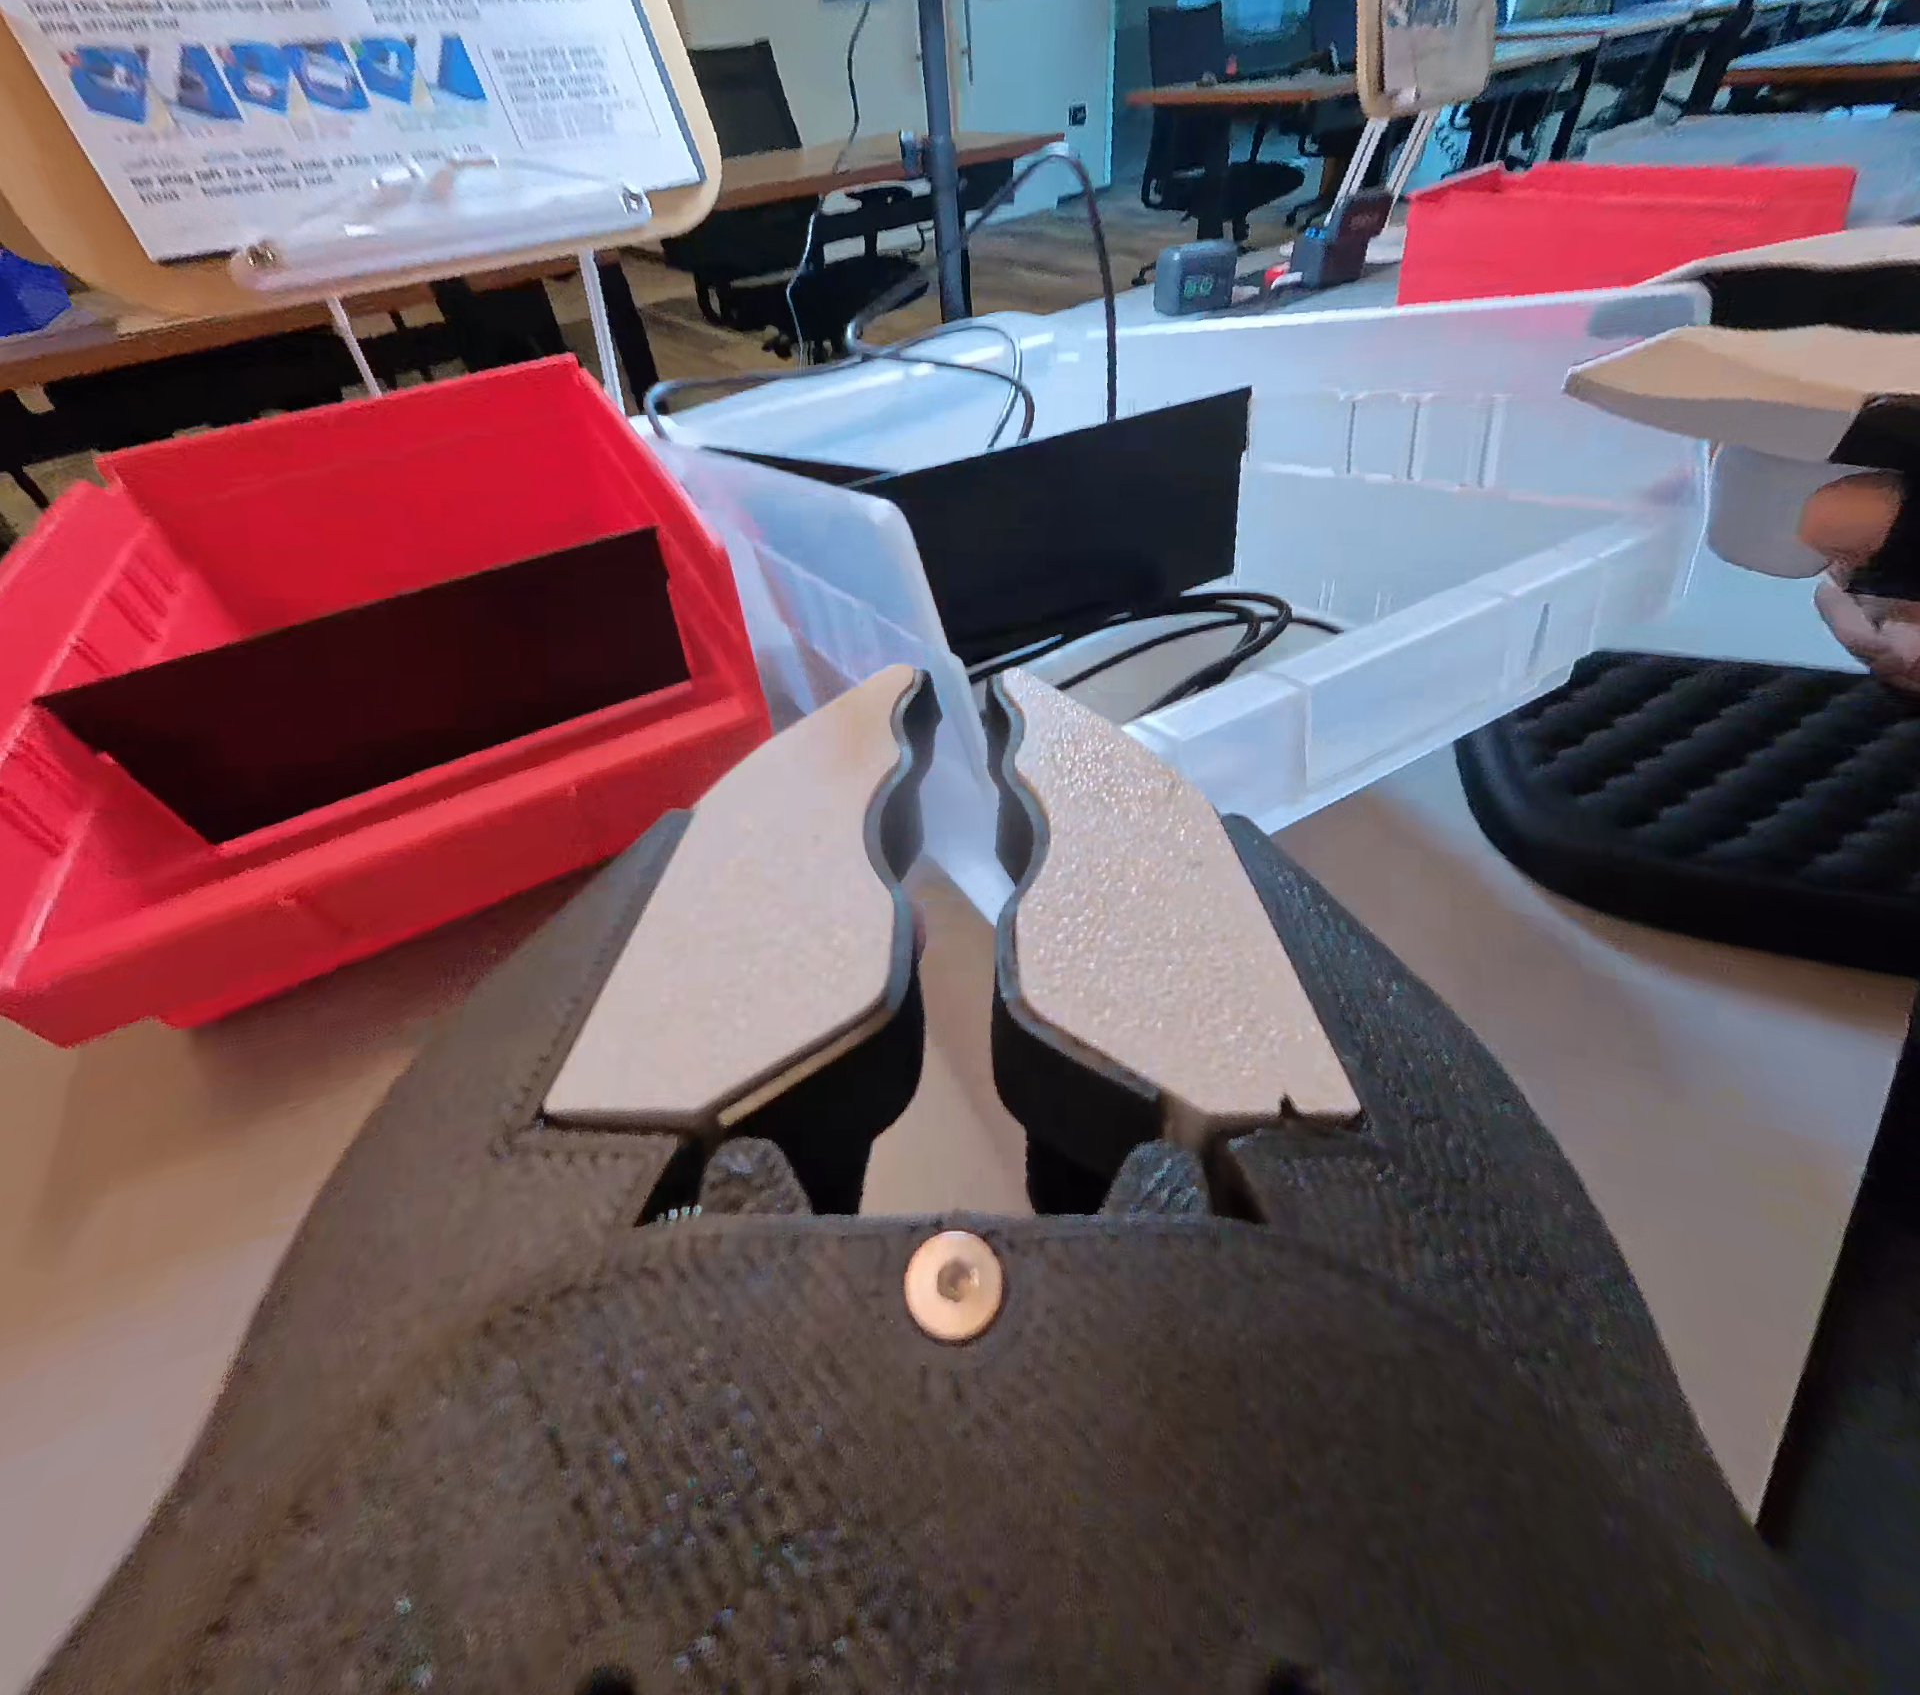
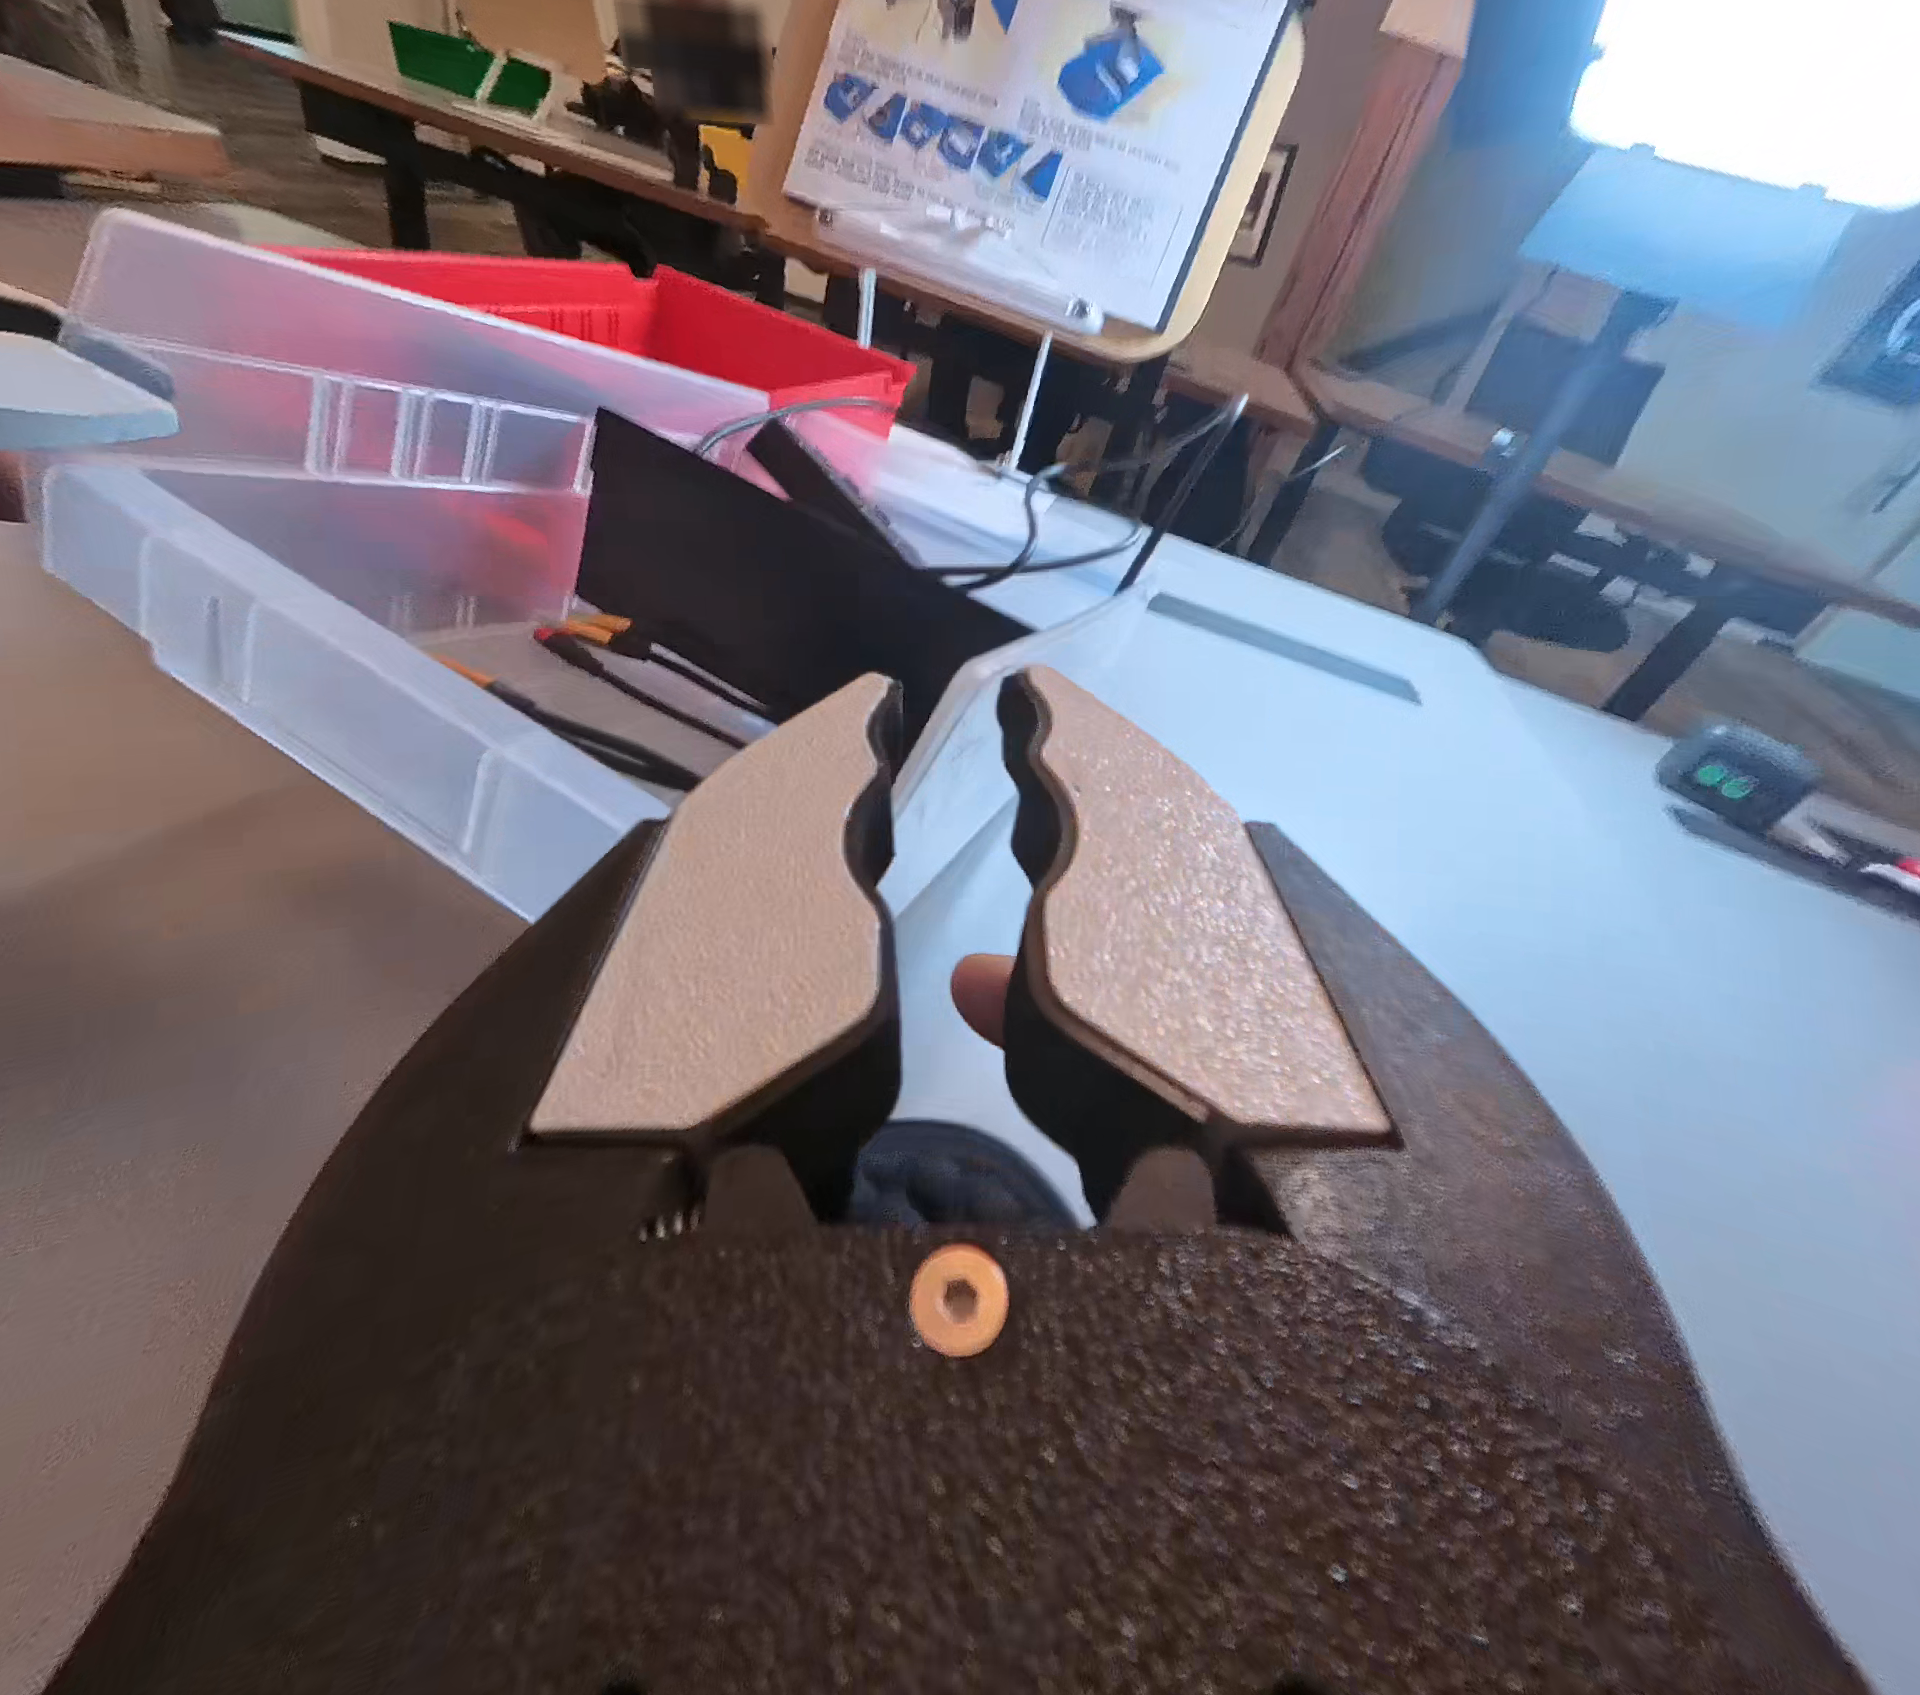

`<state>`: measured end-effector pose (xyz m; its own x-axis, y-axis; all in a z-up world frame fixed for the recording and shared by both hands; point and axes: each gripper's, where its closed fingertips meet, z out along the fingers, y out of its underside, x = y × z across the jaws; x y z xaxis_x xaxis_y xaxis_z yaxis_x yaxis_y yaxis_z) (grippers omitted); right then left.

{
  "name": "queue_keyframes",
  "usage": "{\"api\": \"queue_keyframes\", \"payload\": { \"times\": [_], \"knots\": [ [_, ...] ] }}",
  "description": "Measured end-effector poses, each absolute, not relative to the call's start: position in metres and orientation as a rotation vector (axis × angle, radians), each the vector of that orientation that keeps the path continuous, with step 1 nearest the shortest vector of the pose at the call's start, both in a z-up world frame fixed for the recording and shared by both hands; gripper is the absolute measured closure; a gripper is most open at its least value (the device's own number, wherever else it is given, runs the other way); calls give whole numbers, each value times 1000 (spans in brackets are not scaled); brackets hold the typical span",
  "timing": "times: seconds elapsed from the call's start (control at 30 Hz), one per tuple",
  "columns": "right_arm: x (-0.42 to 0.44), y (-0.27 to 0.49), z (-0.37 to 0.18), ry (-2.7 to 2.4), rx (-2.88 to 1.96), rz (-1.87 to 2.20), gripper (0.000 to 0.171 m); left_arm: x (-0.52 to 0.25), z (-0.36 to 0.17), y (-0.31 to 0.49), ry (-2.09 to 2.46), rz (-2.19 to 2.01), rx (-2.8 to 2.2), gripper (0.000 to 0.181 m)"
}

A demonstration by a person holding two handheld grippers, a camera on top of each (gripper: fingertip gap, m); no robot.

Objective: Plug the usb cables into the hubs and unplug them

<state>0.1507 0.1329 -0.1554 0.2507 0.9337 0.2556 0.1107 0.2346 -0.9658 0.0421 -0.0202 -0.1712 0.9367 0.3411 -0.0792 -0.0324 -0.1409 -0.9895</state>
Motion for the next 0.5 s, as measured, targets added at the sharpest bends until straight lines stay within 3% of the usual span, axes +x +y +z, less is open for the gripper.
{"api": "queue_keyframes", "payload": {
  "times": [0.1, 0.27, 0.33, 0.4, 0.5],
  "knots": [
    [148, 138, -183, -1221, -1304, 795, 144, 41, -192, -20, -255, 292, -1726, 172],
    [140, 146, -229, -1377, -1559, 815, 108, 44, -212, -15, -262, 231, -1774, 172],
    [136, 147, -235, -1401, -1596, 819, 111, 45, -222, -13, -269, 211, -1811, 172],
    [133, 147, -235, -1409, -1594, 834, 126, 45, -226, -12, -302, 175, -1808, 172],
    [131, 150, -237, -1415, -1619, 813, 141, 37, -222, -10, -365, 158, -1777, 143]
  ]
}}
